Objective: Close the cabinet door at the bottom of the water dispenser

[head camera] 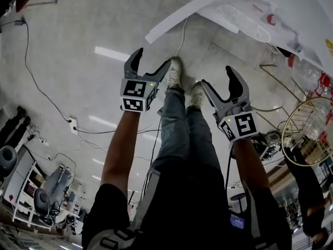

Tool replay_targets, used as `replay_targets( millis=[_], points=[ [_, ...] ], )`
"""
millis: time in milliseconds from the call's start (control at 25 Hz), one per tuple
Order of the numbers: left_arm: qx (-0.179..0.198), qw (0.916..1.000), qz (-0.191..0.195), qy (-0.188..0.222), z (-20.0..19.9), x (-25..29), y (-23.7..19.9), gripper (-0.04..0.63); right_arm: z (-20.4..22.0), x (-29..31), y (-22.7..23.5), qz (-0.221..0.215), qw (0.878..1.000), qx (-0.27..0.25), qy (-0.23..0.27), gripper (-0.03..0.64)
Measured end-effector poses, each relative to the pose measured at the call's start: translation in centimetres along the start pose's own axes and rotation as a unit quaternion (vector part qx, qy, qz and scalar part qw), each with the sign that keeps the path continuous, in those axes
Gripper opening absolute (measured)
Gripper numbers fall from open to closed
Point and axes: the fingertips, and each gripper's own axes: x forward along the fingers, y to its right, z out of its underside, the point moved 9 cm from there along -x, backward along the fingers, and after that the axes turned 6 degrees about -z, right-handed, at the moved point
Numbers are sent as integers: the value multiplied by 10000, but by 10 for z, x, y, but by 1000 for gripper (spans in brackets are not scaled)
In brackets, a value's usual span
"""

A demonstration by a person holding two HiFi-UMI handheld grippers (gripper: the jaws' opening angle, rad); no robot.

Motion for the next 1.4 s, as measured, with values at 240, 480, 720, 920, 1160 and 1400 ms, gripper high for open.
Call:
replay_targets(
  millis=[240, 480, 720, 920, 1160, 1400],
  points=[
    [58, 9997, 63, -215, 2, 28, -30, 426, 0, 20, -7, 61, 9997, 187, -144, 356],
    [124, 9993, 95, -345, 6, 58, -43, 426, 2, 28, -4, 169, 9991, 355, -180, 351],
    [234, 9986, 138, -454, 3, 77, -45, 428, 4, 24, 0, 302, 9983, 476, -161, 347],
    [319, 9976, 151, -598, 9, 89, -42, 431, 10, 16, 5, 384, 9977, 539, -154, 341],
    [305, 9971, 167, -672, 11, 88, -36, 433, 17, 3, 7, 500, 9971, 563, -99, 336],
    [222, 9964, 200, -797, 23, 83, -14, 433, 29, -12, 10, 587, 9961, 656, -38, 333]
  ],
)
